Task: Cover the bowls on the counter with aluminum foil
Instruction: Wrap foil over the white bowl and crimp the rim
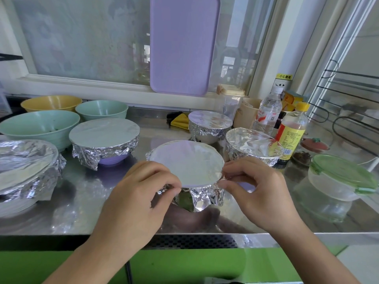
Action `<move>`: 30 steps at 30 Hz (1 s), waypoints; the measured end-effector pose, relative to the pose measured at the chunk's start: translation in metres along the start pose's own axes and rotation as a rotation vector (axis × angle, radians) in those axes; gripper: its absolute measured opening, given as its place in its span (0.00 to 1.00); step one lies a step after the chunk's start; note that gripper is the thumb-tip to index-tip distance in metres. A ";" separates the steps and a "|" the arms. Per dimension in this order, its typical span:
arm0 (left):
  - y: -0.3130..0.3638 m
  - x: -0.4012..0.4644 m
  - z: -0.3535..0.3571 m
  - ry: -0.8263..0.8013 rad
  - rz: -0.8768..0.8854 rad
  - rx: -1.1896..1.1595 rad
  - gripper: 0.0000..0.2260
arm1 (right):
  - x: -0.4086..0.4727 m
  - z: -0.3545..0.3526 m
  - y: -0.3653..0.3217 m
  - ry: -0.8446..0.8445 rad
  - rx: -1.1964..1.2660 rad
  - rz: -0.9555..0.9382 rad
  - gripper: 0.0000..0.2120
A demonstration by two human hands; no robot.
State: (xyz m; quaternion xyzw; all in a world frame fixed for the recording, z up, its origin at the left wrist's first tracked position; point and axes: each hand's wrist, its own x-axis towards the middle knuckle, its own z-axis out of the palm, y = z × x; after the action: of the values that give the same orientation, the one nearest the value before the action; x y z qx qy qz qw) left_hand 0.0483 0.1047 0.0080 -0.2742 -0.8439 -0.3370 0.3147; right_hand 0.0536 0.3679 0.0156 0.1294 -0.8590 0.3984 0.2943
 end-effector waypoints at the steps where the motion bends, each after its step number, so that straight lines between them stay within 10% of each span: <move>1: 0.001 -0.001 0.001 0.011 -0.005 -0.011 0.04 | -0.001 0.000 0.000 -0.004 0.003 -0.007 0.10; 24: 0.009 0.004 -0.002 0.049 -0.118 -0.075 0.06 | -0.004 0.010 -0.005 0.058 0.006 0.008 0.04; 30: 0.004 0.036 0.011 -0.163 -0.322 0.010 0.26 | 0.023 0.025 -0.007 -0.085 -0.110 0.066 0.10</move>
State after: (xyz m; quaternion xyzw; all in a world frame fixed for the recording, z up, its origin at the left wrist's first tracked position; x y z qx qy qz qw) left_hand 0.0234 0.1244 0.0284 -0.1603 -0.9013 -0.3556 0.1886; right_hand 0.0285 0.3444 0.0207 0.1012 -0.8951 0.3543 0.2509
